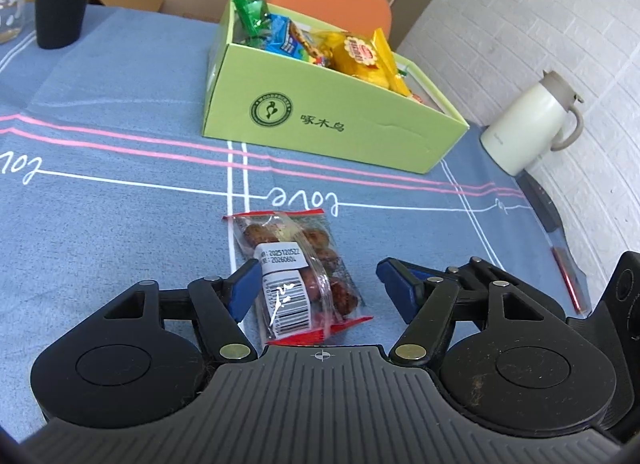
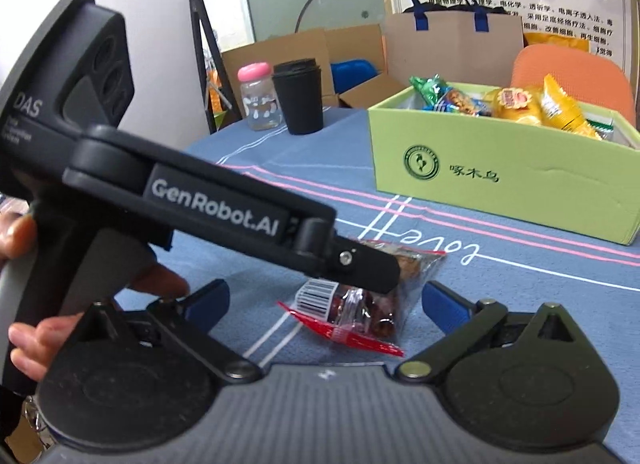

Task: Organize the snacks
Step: 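Lower the left gripper onto the clear red-date bag and grasp it, then carry the red-date bag into the green box and release it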

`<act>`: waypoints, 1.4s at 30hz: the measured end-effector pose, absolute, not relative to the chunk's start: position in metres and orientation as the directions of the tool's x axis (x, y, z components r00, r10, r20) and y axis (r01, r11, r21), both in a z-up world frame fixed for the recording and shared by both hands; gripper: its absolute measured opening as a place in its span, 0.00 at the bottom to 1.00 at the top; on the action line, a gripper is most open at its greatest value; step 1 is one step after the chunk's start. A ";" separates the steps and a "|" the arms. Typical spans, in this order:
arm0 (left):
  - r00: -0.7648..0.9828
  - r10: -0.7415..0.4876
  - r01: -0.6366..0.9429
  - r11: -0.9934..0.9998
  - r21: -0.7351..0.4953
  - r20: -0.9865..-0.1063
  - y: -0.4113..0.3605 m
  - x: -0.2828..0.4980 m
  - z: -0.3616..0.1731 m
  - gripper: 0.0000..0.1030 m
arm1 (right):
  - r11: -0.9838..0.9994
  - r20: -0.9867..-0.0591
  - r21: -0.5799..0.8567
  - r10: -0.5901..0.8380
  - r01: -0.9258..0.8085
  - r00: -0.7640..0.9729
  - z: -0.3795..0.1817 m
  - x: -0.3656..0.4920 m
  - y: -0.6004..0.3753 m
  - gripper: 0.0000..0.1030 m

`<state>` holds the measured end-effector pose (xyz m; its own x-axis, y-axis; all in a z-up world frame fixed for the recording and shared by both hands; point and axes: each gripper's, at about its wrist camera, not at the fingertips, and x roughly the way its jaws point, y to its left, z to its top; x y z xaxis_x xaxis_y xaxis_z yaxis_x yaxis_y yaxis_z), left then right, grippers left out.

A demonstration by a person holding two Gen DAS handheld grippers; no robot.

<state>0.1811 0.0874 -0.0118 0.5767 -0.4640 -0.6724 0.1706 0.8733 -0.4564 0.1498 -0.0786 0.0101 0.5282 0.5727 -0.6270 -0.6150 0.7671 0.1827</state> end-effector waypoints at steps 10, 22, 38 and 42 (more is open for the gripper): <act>0.576 -0.457 0.173 0.879 -0.445 -0.678 0.090 0.186 -0.014 0.57 | 0.772 -0.648 0.179 0.559 -0.610 0.517 0.000 0.156 -0.076 0.98; 0.558 -0.471 0.155 0.868 -0.472 -0.683 0.098 0.200 -0.030 0.57 | 0.771 -0.672 0.198 0.556 -0.606 0.489 -0.019 0.175 -0.064 0.98; 0.598 -0.485 0.188 0.859 -0.477 -0.638 0.089 0.194 -0.010 0.35 | 0.781 -0.618 0.039 0.509 -0.623 0.599 0.005 0.167 -0.065 0.77; 0.640 -0.511 0.243 0.843 -0.480 -0.573 0.078 0.213 0.025 0.36 | 0.796 -0.544 -0.028 0.495 -0.604 0.677 0.037 0.181 -0.077 0.78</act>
